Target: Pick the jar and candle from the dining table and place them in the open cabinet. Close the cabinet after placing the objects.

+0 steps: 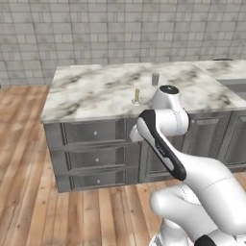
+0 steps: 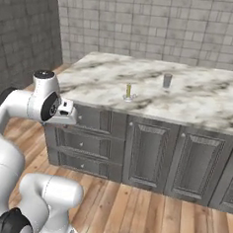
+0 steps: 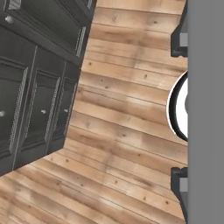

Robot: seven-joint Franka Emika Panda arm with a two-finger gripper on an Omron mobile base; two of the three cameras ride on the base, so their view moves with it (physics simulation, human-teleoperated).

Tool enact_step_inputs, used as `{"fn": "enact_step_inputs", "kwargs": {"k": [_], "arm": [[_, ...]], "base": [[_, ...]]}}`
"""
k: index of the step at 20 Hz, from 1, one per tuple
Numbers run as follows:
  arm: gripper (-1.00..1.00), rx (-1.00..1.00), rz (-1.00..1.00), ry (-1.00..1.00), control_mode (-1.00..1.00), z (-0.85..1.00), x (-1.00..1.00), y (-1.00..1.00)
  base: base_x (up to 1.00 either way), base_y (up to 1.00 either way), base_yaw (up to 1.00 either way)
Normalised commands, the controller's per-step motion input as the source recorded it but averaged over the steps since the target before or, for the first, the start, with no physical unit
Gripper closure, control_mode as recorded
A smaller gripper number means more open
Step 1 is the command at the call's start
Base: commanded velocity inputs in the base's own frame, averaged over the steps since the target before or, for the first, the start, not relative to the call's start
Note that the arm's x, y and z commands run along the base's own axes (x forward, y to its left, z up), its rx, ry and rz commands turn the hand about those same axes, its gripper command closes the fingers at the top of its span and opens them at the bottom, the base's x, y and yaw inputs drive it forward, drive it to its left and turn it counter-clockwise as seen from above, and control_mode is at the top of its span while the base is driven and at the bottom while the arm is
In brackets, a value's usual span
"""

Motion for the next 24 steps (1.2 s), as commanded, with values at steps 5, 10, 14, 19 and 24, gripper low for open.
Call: {"fn": "enact_step_inputs", "kwargs": {"k": [5, 10, 14, 19, 24], "arm": [[-1.00, 0.00, 0.00, 0.00, 1.00, 0.00, 0.00, 0.00], [-1.00, 0.00, 0.00, 0.00, 1.00, 0.00, 0.00, 0.00], [-1.00, 0.00, 0.00, 0.00, 1.00, 0.00, 0.00, 0.00], [-1.00, 0.00, 0.00, 0.00, 1.00, 0.00, 0.00, 0.00], [-1.00, 0.00, 0.00, 0.00, 1.00, 0.00, 0.00, 0.00]], "base": [[0.56, 0.00, -0.16], [0.61, 0.06, -0.12], [0.58, 0.12, -0.10], [0.51, 0.16, -0.08], [0.42, 0.18, -0.07]]}}
